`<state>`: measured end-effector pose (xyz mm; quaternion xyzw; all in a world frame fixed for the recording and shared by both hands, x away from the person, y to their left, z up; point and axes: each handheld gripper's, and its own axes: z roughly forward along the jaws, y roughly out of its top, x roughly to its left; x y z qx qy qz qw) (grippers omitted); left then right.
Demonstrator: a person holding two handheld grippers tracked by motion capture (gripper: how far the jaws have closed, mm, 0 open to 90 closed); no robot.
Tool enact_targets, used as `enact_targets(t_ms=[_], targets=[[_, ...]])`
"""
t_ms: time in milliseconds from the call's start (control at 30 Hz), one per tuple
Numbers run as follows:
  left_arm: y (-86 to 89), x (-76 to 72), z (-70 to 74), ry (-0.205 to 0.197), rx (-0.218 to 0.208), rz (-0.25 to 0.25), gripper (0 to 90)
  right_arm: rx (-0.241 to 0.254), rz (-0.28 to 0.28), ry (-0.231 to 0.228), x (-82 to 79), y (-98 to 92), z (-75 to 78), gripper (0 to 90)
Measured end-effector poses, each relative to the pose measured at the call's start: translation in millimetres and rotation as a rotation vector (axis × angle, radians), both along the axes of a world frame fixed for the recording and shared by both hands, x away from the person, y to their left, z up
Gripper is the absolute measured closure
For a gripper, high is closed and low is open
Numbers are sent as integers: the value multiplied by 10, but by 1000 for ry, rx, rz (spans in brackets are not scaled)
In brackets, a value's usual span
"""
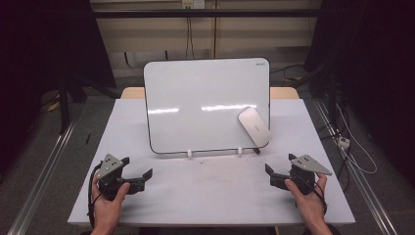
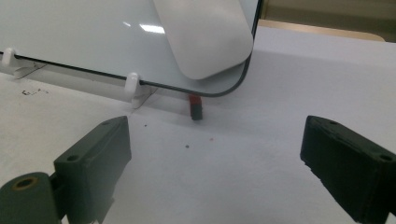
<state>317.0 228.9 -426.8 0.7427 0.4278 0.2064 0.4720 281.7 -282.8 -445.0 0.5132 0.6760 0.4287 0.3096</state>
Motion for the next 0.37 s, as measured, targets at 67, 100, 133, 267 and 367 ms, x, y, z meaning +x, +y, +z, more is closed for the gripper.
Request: enact_targets(t_ms=[67, 100, 133, 267, 367], targets=[[-5, -5, 5, -3, -12, 5, 52, -1, -3, -4, -9, -5, -5, 86], [2, -9, 11, -4, -7, 4, 51, -3, -1, -5, -17, 0, -10, 86], [6, -12, 12, -5, -7, 4, 51, -8, 3, -4, -27, 6, -11, 86], [15, -11, 9, -1, -14, 9, 52, -19, 8, -14, -38, 25, -13, 84], [14, -4, -1, 7, -18, 8, 51, -22, 7, -10, -17, 20, -19, 85]])
